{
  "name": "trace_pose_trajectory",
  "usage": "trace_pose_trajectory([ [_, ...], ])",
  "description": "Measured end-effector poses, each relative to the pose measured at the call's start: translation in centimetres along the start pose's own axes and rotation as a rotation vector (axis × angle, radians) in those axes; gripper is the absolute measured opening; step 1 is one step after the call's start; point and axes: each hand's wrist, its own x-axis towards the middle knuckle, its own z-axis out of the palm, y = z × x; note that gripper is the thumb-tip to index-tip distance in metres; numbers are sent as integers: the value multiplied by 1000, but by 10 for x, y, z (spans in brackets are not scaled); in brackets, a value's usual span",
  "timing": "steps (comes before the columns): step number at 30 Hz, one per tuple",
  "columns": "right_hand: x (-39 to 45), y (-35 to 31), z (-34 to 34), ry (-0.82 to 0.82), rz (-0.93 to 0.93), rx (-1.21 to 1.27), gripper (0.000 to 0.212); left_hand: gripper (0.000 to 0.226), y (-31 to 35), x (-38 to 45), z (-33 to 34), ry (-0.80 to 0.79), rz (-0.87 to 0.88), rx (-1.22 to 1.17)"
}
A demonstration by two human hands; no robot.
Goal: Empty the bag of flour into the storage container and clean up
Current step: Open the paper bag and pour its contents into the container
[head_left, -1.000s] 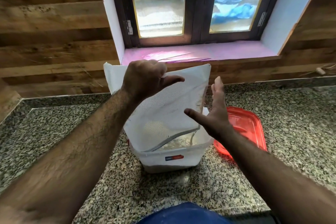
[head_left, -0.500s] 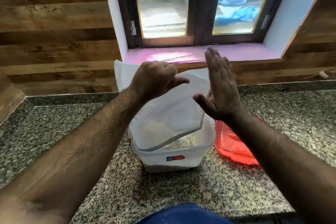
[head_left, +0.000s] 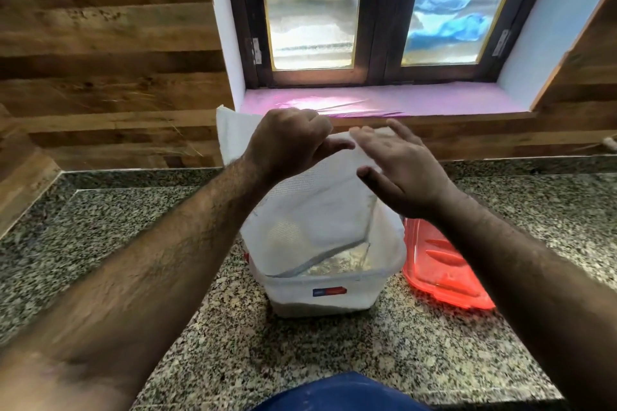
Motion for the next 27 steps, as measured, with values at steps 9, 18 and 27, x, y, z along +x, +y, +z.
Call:
trace_pose_trajectory([
  [9,-12,-16,19,248,139,-38,96,56,-3,-4,-7,57,-69,-27],
  [18,-29,-28,41,403,819,678,105,49,-25,4,-43,300,-434,-120],
  [27,-12,-9,37,458,879,589,42,47,-24,5,-54,266,-451,-128],
])
